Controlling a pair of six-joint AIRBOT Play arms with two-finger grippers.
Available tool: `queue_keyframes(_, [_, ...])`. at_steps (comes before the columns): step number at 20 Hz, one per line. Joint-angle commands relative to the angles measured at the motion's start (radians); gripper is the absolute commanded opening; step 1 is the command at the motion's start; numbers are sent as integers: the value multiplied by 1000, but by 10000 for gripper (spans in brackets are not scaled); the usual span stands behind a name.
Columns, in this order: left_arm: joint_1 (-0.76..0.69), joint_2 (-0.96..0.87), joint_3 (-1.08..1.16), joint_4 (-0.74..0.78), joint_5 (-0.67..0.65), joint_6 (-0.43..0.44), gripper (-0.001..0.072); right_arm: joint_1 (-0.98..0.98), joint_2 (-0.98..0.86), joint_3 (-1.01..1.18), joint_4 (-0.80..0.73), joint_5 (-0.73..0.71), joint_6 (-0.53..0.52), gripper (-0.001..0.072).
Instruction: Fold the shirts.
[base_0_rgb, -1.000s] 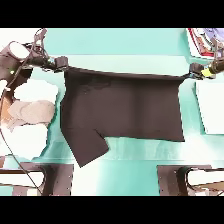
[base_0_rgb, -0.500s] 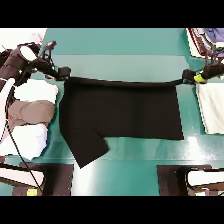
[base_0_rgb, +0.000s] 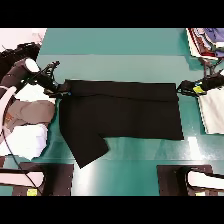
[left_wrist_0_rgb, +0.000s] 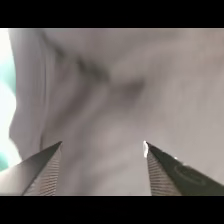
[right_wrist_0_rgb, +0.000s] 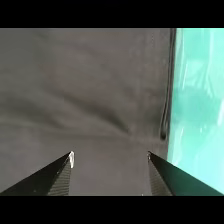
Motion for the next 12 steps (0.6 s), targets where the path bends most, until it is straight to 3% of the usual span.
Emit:
queue_keyframes(1, [0,205,-182,28,-75,-33,601,-8,124,-10,-4,45,2,533])
queue_keyframes(7, [0,599,-683,17,-89,-124,602,-7,256,-10,5,26,2,533])
queue_keyframes(12, [0,648,-867,-160,74,-114,602,-6,271,-10,5,43,3,532])
